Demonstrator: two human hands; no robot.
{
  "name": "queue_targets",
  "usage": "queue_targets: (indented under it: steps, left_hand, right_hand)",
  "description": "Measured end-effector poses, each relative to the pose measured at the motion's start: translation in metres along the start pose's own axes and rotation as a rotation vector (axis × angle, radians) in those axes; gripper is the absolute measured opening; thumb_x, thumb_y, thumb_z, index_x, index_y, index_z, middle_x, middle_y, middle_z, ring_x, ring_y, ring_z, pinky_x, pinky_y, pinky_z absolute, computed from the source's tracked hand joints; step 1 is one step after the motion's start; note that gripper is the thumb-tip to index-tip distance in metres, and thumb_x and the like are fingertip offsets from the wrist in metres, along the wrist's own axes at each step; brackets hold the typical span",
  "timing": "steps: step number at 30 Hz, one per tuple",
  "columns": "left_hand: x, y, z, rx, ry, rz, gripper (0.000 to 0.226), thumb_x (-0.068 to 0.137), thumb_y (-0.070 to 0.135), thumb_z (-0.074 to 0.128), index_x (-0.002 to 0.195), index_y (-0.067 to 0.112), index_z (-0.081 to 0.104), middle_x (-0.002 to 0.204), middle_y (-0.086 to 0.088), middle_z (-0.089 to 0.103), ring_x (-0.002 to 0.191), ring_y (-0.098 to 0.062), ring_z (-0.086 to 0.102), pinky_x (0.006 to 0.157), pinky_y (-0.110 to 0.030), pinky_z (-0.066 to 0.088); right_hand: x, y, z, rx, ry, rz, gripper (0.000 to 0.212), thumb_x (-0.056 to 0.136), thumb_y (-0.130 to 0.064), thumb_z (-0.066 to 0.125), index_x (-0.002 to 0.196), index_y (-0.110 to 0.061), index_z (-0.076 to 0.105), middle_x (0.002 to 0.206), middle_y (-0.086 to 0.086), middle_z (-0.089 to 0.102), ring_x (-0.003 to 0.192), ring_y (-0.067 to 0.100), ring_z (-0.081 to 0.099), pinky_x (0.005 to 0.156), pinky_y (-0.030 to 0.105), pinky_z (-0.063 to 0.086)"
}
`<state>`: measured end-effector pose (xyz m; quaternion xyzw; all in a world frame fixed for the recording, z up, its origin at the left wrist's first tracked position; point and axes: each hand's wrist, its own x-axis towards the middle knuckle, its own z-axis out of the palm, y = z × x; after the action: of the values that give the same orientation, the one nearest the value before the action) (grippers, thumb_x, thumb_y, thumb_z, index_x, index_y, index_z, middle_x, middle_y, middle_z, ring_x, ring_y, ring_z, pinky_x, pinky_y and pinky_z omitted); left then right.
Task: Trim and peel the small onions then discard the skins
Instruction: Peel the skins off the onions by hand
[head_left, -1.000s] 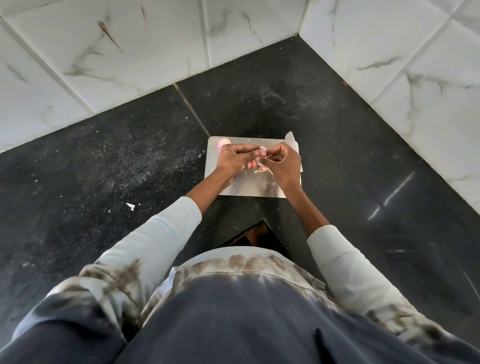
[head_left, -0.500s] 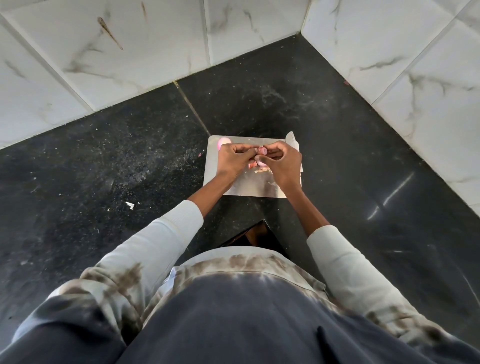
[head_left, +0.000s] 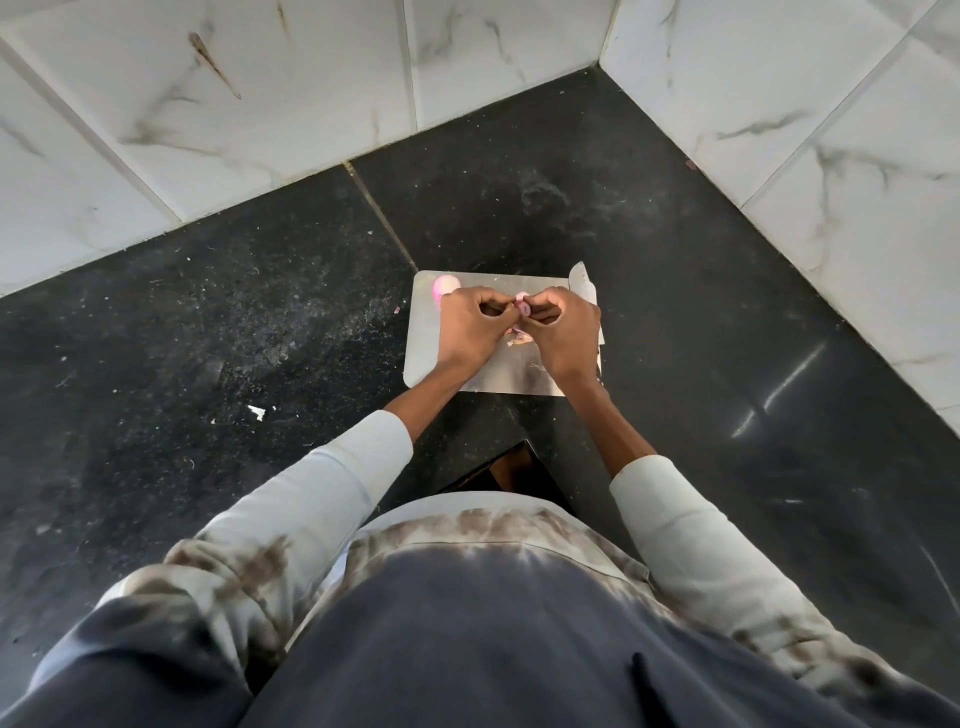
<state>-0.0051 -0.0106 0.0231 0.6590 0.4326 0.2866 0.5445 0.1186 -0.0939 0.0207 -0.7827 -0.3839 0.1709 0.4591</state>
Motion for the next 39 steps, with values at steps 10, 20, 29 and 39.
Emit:
queue_targets:
  steps: [10, 20, 29, 39]
  left_hand:
    - [-0.002, -0.005, 0.002, 0.088, 0.065, 0.026, 0.015, 0.093, 0.016, 0.083, 0.105, 0.007, 0.082, 0.099, -0.003, 0.082, 0.089, -0.014, 0.078, 0.085, -0.031, 0.067]
    - [0.005, -0.003, -0.006, -0.047, -0.010, -0.020, 0.018, 0.101, 0.011, 0.073, 0.116, 0.007, 0.082, 0.107, -0.005, 0.083, 0.097, -0.017, 0.080, 0.094, -0.040, 0.065]
    - [0.007, -0.001, -0.011, 0.033, -0.016, 0.043, 0.016, 0.091, 0.019, 0.086, 0.104, 0.009, 0.085, 0.094, 0.000, 0.084, 0.083, -0.012, 0.080, 0.083, -0.034, 0.068]
    - [0.014, 0.001, -0.010, 0.048, 0.015, -0.014, 0.014, 0.090, 0.018, 0.086, 0.099, 0.007, 0.084, 0.089, -0.004, 0.082, 0.079, -0.016, 0.079, 0.076, -0.029, 0.067]
  right_hand:
    - [-0.004, -0.001, -0.002, 0.097, -0.051, 0.023, 0.017, 0.087, -0.018, 0.087, 0.097, -0.006, 0.081, 0.085, -0.006, 0.076, 0.077, 0.002, 0.074, 0.069, 0.011, 0.056]
    - [0.005, 0.002, -0.006, 0.200, -0.035, 0.078, 0.025, 0.090, -0.020, 0.085, 0.112, -0.010, 0.081, 0.100, -0.004, 0.080, 0.090, 0.005, 0.077, 0.084, 0.014, 0.059]
    - [0.003, 0.006, 0.000, 0.162, -0.029, 0.087, 0.021, 0.092, -0.023, 0.084, 0.111, -0.014, 0.081, 0.102, -0.004, 0.081, 0.092, 0.011, 0.078, 0.091, 0.026, 0.063]
    - [0.003, 0.002, -0.008, 0.170, -0.098, 0.050, 0.025, 0.092, -0.022, 0.083, 0.115, -0.014, 0.081, 0.104, -0.005, 0.081, 0.095, 0.005, 0.077, 0.090, 0.020, 0.061]
